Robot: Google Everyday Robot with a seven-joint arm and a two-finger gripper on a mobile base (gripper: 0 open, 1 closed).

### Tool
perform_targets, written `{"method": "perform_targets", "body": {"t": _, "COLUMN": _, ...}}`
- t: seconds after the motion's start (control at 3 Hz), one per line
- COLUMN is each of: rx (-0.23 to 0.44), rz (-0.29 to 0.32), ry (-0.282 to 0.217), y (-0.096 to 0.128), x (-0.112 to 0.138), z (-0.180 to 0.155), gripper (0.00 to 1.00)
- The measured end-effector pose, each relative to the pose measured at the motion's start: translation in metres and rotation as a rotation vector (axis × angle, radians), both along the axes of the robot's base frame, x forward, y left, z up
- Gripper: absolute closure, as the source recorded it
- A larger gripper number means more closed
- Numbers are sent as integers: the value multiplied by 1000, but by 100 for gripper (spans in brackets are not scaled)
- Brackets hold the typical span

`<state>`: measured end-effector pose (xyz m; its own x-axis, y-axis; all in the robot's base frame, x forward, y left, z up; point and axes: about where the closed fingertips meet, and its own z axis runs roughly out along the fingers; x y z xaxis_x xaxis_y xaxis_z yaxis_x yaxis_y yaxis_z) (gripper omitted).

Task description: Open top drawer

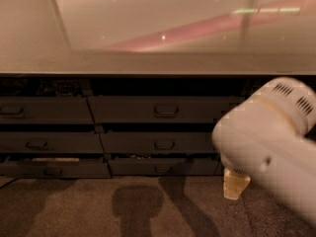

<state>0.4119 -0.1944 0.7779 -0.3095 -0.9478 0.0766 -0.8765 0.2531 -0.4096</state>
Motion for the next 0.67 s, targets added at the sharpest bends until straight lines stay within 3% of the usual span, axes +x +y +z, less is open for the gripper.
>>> {"method": "perform_targets", "body": {"t": 0.33, "rx": -122, "rz": -48, "ry": -88, "y": -12, "x": 14, "z": -2, "gripper": 0}}
{"method": "perform_targets", "body": {"t": 0.67, "rx": -120, "rz": -46, "ry": -86, "y": -11, "x": 13, "z": -2, "gripper": 0}}
